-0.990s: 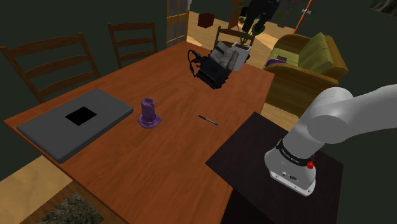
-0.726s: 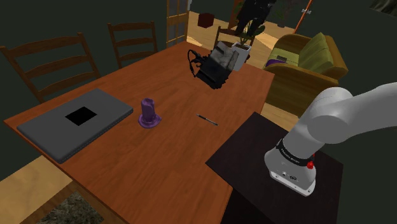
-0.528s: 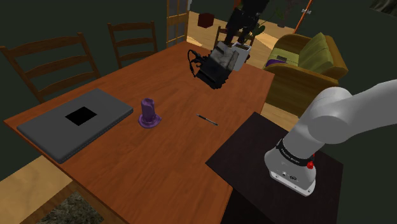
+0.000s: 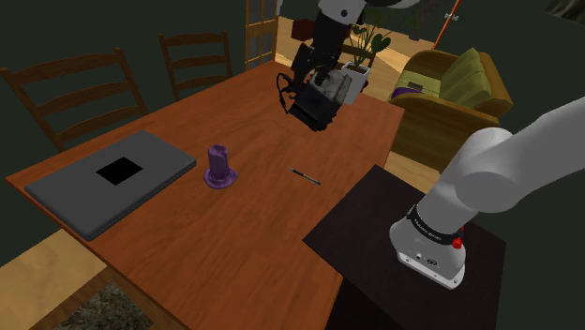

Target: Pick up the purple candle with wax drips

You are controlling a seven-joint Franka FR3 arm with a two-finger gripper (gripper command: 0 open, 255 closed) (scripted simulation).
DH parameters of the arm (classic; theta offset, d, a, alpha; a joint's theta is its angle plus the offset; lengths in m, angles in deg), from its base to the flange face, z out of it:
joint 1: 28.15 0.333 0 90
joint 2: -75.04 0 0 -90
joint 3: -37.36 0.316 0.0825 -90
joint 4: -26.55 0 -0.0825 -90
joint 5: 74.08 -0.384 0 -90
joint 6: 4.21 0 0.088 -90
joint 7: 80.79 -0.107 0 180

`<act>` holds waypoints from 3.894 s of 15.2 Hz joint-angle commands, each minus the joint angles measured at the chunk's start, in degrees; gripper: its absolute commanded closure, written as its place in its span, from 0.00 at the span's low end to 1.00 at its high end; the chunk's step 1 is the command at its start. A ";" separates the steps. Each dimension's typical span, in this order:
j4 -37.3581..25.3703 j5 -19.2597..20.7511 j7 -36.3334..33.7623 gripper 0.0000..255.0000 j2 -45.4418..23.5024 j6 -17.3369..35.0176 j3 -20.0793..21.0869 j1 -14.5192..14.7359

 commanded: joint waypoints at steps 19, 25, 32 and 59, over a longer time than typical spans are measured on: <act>-16.75 7.38 -12.15 0.00 -41.11 23.91 7.65 4.71; -23.59 10.40 -14.91 0.00 -50.56 26.21 6.95 7.21; -23.08 11.30 -15.25 0.00 -54.06 30.17 6.32 7.72; -25.03 9.32 -14.54 1.00 -46.50 20.78 7.56 6.68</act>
